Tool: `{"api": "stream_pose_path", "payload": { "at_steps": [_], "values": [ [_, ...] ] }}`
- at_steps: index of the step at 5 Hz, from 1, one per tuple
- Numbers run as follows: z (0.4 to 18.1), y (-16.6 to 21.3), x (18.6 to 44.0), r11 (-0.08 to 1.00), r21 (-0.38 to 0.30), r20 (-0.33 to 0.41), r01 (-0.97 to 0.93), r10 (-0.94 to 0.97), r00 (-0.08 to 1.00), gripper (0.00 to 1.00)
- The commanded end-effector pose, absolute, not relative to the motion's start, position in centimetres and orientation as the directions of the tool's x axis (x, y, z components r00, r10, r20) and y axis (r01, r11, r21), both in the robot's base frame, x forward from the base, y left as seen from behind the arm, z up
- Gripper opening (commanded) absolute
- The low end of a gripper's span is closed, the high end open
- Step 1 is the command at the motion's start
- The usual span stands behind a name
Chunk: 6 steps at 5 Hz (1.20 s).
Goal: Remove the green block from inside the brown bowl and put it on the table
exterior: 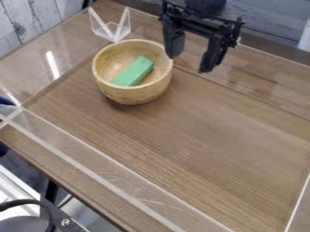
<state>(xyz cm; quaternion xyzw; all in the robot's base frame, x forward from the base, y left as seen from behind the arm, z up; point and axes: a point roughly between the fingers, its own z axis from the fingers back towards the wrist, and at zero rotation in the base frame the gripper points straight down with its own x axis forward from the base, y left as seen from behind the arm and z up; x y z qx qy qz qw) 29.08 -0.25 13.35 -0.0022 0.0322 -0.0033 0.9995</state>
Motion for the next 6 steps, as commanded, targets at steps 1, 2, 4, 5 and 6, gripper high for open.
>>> {"api": "stream_pose_path", "payload": {
  "at_steps": [1,2,4,5,6],
  "values": [
    [12.9,1.5,28.8,1.000,0.005,-0.073,-0.013,0.013,0.997,1.00],
    [12.4,3.9,27.9,0.999,0.019,-0.077,-0.037,0.039,0.996,1.00],
    [11.3,8.8,26.9,0.996,0.030,-0.058,-0.086,0.087,0.995,1.00],
    [10.2,10.3,27.4,0.995,0.031,-0.053,-0.093,0.095,0.994,1.00],
    [8.9,11.1,28.2,0.995,0.035,-0.045,-0.096,0.098,0.994,1.00]
  ]
}}
